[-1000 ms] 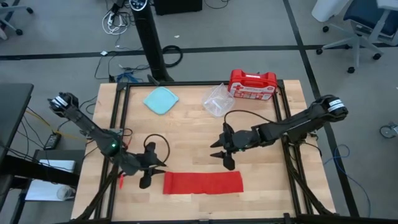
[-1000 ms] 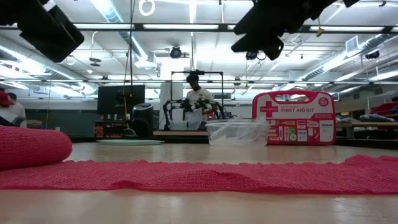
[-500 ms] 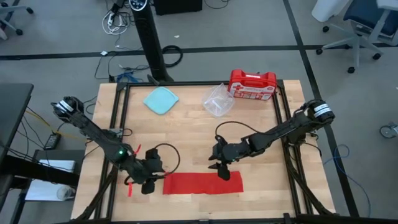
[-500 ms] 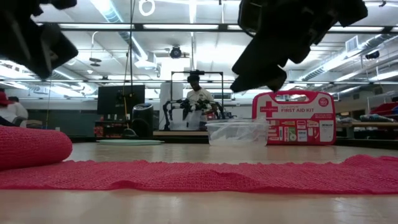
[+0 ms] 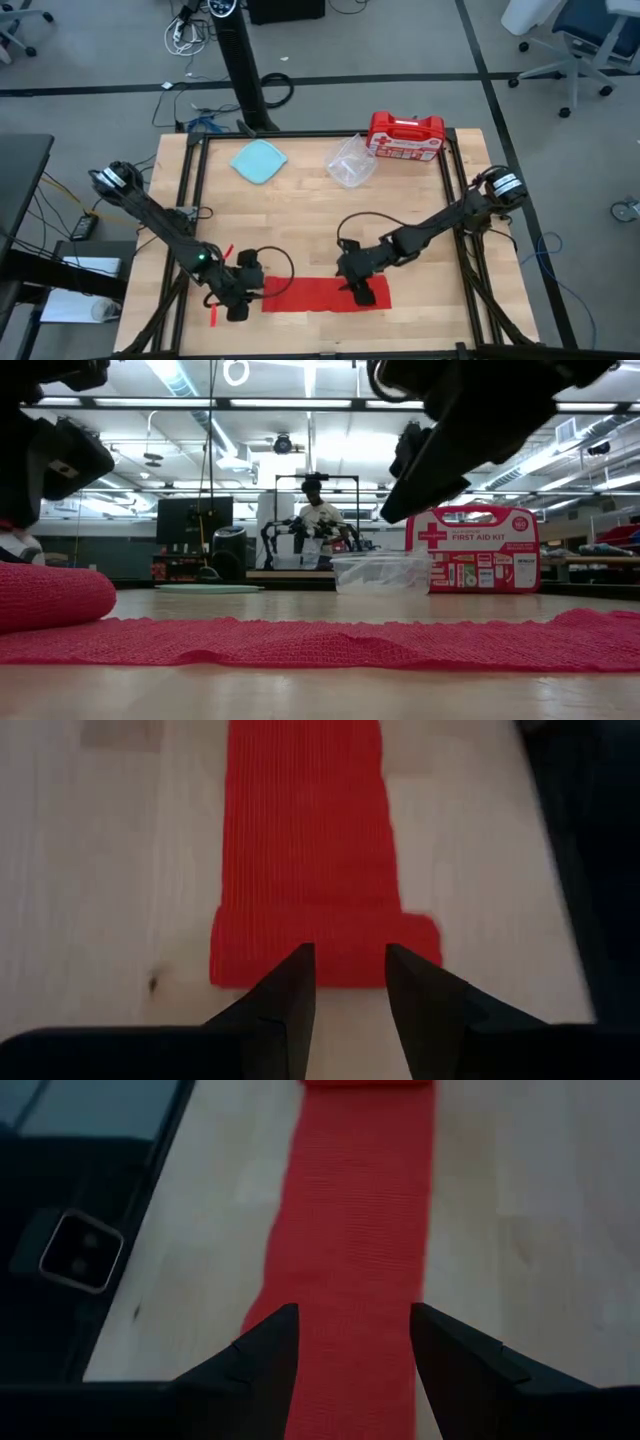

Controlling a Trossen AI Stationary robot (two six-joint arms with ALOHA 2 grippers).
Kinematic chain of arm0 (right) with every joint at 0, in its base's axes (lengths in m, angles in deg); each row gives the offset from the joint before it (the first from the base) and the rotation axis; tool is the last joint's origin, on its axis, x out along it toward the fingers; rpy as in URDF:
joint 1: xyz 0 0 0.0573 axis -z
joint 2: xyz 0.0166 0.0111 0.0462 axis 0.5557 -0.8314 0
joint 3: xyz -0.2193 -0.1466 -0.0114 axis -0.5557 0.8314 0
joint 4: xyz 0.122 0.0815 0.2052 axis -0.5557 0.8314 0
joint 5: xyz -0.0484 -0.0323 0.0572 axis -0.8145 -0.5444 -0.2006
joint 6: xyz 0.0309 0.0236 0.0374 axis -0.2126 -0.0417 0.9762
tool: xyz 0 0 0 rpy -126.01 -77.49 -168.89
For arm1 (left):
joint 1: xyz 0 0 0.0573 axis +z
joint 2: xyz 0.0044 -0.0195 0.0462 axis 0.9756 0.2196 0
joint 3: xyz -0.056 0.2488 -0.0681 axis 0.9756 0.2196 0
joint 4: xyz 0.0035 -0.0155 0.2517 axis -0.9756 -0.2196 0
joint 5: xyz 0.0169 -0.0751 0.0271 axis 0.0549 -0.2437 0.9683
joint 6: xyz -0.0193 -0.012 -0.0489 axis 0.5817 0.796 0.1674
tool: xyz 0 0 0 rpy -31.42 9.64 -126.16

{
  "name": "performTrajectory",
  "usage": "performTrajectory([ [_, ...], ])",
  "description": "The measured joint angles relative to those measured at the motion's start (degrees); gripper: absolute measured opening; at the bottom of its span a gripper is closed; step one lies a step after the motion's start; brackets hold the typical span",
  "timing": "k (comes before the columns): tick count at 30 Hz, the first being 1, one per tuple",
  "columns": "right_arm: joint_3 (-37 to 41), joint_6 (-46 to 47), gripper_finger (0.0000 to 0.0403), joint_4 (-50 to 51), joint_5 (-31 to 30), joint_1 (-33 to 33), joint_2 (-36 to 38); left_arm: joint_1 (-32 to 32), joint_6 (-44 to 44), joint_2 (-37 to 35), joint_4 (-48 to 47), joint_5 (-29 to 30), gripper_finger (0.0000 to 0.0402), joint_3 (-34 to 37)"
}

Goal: Roll bandage
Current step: Roll the red bandage

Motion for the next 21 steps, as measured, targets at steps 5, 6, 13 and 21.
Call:
performTrajectory([
  [5,-0.01,-1.49,0.0191,2.9,-3.0,-1.99,-0.03,-0.17,-2.3,2.28,-0.96,1.83,0.0127,-1.22],
  [6,-0.01,-0.98,0.0191,3.71,-3.53,-2.19,-0.17,-0.17,-3.29,2.72,-0.72,2.21,0.0127,-1.78],
  [13,-0.01,4.92,0.0191,7.21,-5.96,-2.6,-0.26,-0.15,-6.7,6.9,-2.04,2.45,0.0127,-4.89],
  [21,-0.01,4.96,0.0191,7.26,-5.89,-2.6,-0.26,0.31,-7.99,8.52,-3.28,2.42,0.0127,-5.53],
])
